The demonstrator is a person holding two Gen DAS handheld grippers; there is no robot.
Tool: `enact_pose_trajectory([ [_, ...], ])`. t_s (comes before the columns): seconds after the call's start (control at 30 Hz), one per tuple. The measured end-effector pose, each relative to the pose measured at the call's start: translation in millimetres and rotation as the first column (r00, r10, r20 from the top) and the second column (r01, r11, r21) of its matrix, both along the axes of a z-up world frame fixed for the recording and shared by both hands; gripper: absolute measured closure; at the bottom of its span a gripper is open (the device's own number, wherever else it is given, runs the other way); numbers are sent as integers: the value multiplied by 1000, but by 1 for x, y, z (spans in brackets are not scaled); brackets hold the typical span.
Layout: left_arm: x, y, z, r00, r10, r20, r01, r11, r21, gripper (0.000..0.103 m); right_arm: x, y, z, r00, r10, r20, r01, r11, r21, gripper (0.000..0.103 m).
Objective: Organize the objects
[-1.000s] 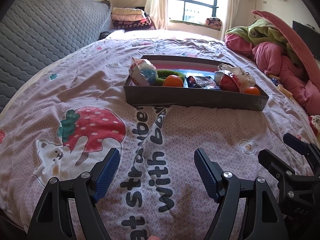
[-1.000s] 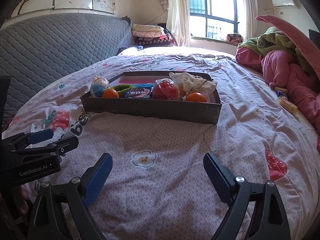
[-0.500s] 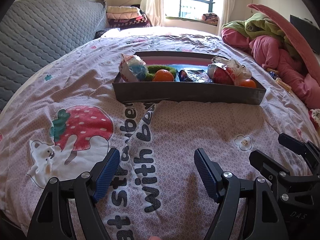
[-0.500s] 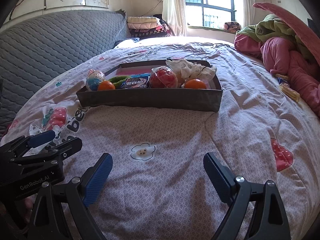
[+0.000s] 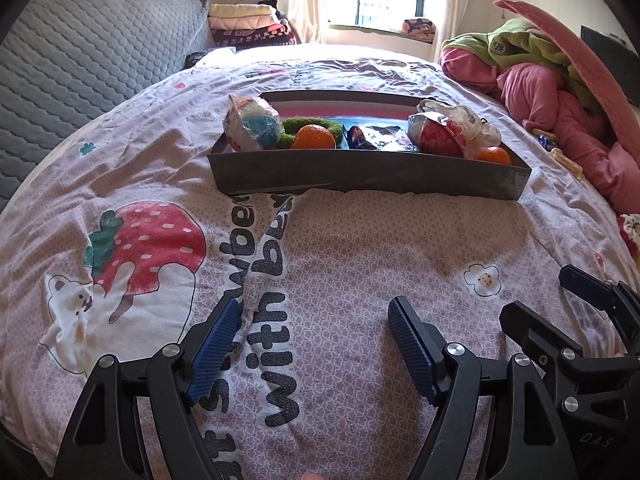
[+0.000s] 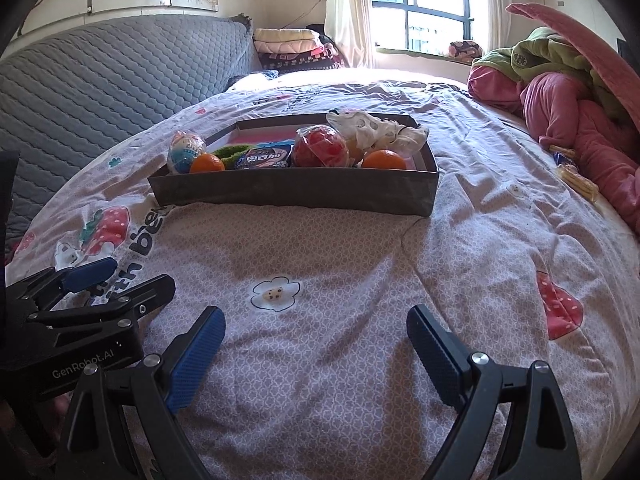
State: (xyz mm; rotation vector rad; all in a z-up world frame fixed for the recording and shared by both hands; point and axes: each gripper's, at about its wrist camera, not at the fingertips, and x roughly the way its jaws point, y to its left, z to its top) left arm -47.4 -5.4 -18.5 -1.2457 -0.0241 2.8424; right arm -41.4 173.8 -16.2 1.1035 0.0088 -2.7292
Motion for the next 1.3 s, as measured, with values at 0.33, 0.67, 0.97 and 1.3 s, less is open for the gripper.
enact_pose_trajectory([
  [0.33, -1, 1, -1, 1000, -5, 4, 5, 1000, -7, 25, -2, -2, -3, 1000, 6, 10, -7, 1000, 11, 11],
  [0.67, -1, 0, -1, 1000, 0, 5, 0, 1000, -4, 25, -3, -3, -4, 1000, 2, 12, -2, 1000, 11, 11],
  [0.97, -2, 2, -2, 1000, 1, 7, -1, 1000, -9, 25, -4, -4, -6, 1000, 2, 17, -2, 1000, 13, 11],
  [1.3, -2, 0, -3, 1000, 9, 6, -9, 1000, -6, 25, -5, -4, -8, 1000, -1, 24, 1, 1000, 15, 11],
])
